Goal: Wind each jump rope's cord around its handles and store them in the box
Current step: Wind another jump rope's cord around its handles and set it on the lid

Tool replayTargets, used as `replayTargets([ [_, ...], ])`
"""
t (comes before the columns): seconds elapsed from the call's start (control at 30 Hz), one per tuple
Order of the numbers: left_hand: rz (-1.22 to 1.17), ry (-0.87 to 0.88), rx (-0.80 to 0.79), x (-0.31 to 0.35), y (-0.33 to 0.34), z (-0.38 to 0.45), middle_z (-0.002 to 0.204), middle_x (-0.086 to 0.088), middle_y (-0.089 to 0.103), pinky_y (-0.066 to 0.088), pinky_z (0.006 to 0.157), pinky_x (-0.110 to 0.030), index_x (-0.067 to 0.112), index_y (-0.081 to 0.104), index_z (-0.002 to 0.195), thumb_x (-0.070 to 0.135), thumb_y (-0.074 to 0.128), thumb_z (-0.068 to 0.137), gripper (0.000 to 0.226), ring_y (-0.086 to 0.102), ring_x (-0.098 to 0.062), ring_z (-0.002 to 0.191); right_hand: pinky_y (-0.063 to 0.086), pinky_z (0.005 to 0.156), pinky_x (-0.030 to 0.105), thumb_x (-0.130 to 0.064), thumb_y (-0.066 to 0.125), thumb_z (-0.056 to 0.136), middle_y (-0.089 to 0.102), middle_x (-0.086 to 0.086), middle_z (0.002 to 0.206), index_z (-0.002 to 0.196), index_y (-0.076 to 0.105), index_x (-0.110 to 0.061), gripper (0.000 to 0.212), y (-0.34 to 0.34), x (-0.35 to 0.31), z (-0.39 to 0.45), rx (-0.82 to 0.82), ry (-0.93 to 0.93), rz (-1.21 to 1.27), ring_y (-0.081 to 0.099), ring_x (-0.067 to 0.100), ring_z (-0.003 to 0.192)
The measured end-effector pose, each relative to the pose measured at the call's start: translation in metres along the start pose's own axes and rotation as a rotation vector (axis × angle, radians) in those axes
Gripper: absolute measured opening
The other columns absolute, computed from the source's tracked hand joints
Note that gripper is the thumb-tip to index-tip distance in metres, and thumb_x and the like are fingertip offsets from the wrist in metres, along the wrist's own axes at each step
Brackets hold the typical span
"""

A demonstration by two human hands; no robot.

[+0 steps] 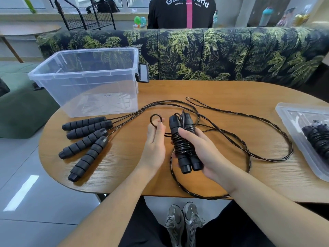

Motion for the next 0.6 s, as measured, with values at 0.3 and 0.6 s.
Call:
replayTargets([
  [0.3,0.168,-0.092,-0.082,0.02,0.009,-0.003,0.129,0.009,0.058,0.027,0.101,-0.023,0.024,0.053,0.125,0.075,0.008,0.087,0.078,0.054,0.006,0.105,0.057,0.061,0.036,-0.034,0.072,0.091,0.073,0.015,0.1,0.119,0.057,-0.022,0.034,-0.004,0.003,-0.005,0.001,-0.077,-0.154,0.073,0.033,0.075],
  [0.6,0.101,0.049,0.133,0.023,-0.001,-0.002,0.103,0.0,0.057,0.047,0.083,-0.024,0.015,0.064,0.089,0.05,0.048,0.102,0.04,0.057,-0.005,0.087,0.06,0.065,0.043,-0.033,0.073,0.09,0.073,0.01,0.097,0.117,0.057,-0.024,0.033,0.004,-0.004,-0.012,0.002,-0.188,-0.169,0.073,0.035,0.079],
])
Point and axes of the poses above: each hand's wrist, its own z-axis towards the middle knuckle, its own y-axis out of the palm, x = y × z, the point moved 8 cm from there along z, towards the middle knuckle
